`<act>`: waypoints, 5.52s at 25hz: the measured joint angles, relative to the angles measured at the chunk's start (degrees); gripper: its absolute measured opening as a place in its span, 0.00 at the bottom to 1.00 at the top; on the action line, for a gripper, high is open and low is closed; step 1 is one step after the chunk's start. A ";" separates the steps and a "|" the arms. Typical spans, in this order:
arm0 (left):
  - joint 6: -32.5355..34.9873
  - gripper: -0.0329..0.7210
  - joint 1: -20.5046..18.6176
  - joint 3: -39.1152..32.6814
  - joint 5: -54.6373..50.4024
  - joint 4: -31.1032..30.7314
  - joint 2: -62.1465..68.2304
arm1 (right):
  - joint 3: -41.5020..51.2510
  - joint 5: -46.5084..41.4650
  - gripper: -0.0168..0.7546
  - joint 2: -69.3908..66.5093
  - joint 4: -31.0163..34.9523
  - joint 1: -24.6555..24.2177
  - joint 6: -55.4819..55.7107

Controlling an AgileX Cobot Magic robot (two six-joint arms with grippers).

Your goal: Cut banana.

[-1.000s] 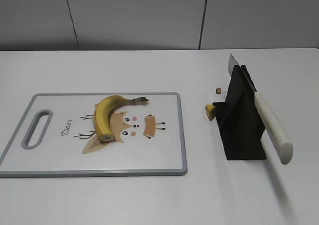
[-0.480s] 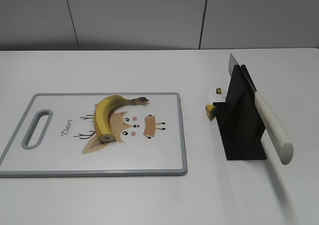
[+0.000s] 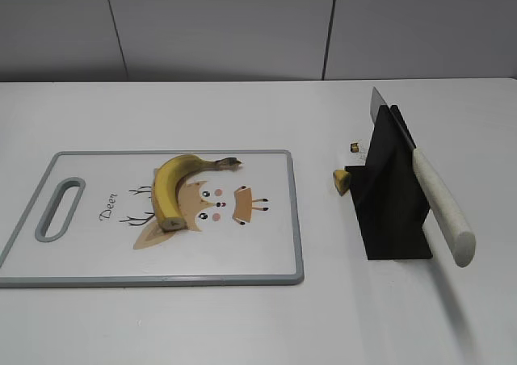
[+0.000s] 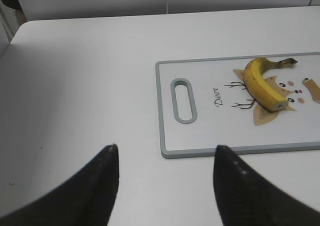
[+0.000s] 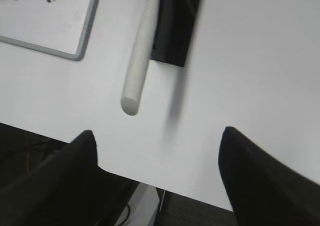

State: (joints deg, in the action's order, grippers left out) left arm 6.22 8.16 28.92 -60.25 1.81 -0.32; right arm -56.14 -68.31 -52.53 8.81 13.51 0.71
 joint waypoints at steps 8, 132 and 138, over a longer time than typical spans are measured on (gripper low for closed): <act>0.00 0.81 0.00 0.00 0.00 0.00 0.00 | -6.58 0.05 0.76 -13.27 0.06 9.21 4.47; 26.87 0.78 0.00 11.11 17.74 13.40 33.29 | -31.81 0.91 0.23 -42.68 -1.07 15.58 -40.35; 40.32 0.78 0.00 18.42 17.34 17.77 44.97 | -31.87 2.97 0.23 -45.99 2.99 15.58 -56.06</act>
State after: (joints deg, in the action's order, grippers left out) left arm 46.54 8.16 47.34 -42.92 19.58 44.65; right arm -88.02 -65.35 -98.52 11.80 29.09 -55.35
